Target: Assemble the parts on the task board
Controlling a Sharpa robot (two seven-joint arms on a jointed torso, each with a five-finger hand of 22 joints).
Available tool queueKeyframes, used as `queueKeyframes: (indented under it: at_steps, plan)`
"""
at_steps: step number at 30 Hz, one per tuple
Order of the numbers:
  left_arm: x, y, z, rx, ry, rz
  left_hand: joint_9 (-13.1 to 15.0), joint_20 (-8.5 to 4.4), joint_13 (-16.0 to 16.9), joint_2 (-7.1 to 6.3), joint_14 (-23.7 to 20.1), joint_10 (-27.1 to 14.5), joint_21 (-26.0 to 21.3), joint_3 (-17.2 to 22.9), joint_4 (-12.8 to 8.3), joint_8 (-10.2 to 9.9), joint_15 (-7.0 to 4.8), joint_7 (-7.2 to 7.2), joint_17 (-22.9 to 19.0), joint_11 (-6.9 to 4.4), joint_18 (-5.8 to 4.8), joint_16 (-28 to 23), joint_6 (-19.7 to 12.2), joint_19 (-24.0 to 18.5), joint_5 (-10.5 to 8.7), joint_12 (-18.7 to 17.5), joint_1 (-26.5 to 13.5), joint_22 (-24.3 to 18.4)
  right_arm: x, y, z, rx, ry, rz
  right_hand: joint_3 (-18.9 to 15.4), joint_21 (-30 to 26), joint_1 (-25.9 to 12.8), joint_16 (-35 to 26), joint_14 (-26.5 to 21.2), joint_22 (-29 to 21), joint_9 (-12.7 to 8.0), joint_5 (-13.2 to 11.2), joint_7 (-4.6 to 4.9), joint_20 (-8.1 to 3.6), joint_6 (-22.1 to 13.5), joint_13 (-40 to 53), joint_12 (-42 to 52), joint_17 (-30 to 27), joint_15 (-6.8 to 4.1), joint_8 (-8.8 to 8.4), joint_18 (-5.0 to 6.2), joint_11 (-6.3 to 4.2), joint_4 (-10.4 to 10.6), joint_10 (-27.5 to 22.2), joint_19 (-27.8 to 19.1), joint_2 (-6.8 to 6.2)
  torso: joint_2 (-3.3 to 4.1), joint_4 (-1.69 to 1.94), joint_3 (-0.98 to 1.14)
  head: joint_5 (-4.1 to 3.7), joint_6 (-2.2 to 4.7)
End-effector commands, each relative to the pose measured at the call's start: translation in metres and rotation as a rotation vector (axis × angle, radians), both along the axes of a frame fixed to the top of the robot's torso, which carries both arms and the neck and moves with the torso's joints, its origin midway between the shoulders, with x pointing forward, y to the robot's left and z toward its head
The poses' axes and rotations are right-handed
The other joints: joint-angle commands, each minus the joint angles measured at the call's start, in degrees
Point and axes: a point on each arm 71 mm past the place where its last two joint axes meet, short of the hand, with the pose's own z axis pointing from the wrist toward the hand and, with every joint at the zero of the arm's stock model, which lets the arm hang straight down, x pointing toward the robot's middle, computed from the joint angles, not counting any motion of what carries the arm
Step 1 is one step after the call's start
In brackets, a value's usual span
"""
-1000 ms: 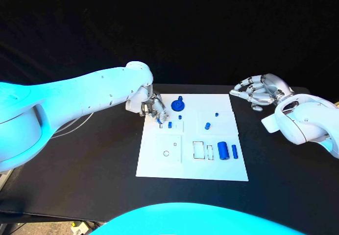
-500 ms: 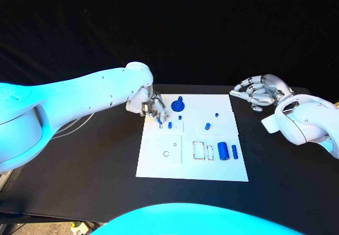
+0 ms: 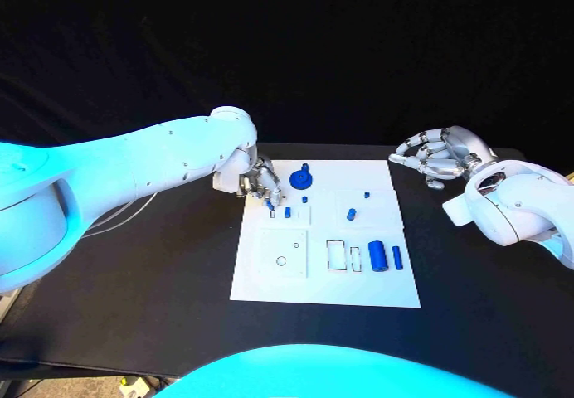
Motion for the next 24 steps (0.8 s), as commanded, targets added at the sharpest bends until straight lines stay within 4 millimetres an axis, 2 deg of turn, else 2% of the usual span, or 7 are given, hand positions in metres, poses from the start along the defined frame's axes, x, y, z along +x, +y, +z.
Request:
queueKeyframes:
  at_steps: [1, 17, 24]
  plan:
    - [-0.003, -0.001, -0.002, -0.014, 0.006, -0.002, -0.5, -0.12, -0.5, 2.61, 4.5, -0.7, 0.2, 8.5, -0.9, -0.5, -0.19, -1.12, 12.1, -1.00, 0.53, 0.1, -1.1, -0.4, 2.46, 0.8, 3.2, 0.2, 0.000, 0.000, 0.000, 0.000, 0.001, 0.004, -2.5, -0.7, -0.4, -1.0, 2.6, -0.1, 0.8, -0.5, -0.31, -0.36, 0.2, -0.3, -0.2, 1.5, -0.39, -0.60, 0.87, -0.34, 0.1, -0.6, -0.1, 1.74, 0.04, -0.02, -0.02, 0.03, -0.02]
    - [-0.015, 0.004, -0.001, -0.079, 0.028, 0.005, -0.6, -0.11, -0.3, 2.55, 4.6, -0.6, 0.3, 8.6, -1.2, -0.6, -0.21, -1.17, 12.4, -1.05, 0.50, 0.3, -0.7, -0.3, 2.67, 0.9, 3.7, 0.4, -0.001, 0.000, -0.001, 0.000, 0.002, 0.005, -2.9, -0.9, -0.3, -1.0, 2.6, -0.2, 0.8, -0.5, -0.33, -0.39, 0.2, -0.5, -0.2, 1.6, -0.41, -0.69, 0.87, -0.36, 0.2, -0.5, 0.1, 1.92, -0.02, 0.16, 0.01, 0.01, -0.10]
    - [-0.015, 0.004, 0.000, -0.072, 0.012, 0.007, -0.6, -0.11, 0.0, 2.52, 4.6, -0.5, 0.4, 8.6, -1.2, -0.6, -0.22, -1.18, 12.6, -1.06, 0.46, 0.4, -0.6, -0.2, 2.71, 1.1, 3.8, 0.6, -0.001, 0.000, -0.001, 0.000, 0.003, 0.006, -2.9, -0.9, -0.3, -1.0, 2.6, -0.2, 0.8, -0.5, -0.33, -0.39, 0.2, -0.5, -0.2, 1.6, -0.41, -0.69, 0.87, -0.36, 0.2, -0.5, 0.1, 1.92, 0.04, -0.02, 0.00, 0.19, -0.10]
